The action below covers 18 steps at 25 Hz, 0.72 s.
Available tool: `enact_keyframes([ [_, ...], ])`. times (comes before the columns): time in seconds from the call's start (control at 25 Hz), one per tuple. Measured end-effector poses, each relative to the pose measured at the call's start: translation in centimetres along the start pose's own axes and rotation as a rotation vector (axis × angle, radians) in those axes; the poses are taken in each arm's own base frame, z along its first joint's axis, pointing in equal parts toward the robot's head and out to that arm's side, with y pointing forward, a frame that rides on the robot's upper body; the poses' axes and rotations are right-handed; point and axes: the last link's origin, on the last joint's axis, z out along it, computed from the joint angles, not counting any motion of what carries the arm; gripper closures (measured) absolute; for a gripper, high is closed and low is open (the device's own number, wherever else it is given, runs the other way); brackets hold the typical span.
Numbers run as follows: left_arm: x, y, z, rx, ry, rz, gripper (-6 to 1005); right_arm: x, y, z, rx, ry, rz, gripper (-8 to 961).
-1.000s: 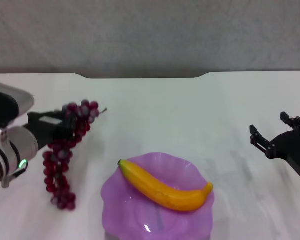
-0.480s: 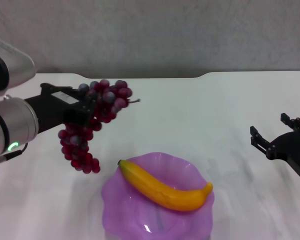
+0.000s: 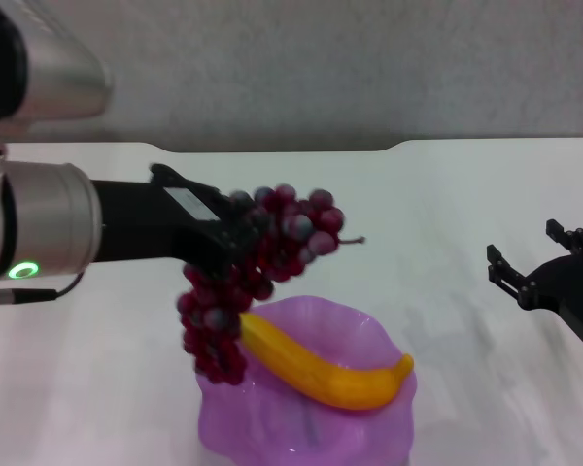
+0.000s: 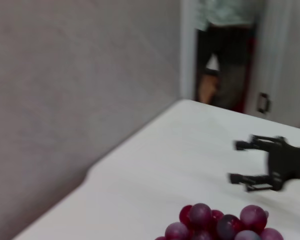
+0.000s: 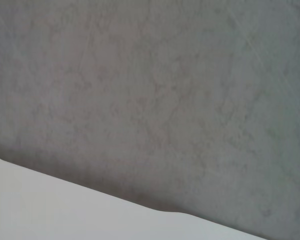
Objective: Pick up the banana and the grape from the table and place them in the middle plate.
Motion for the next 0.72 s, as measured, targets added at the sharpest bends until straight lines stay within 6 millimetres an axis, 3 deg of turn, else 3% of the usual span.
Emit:
enact_keyframes([
  [0.28,-0.1,2.0,2.6,0.001,-0.187,0.106,855,-0.2,0.1,0.3,-0.004,-0.004,-0.002,65],
  [0.72,-3.8,4.0,9.3,0.005,-0.505,0.231,858,-0.2,0.1,0.4,-0.006,0.002,-0.002,66],
])
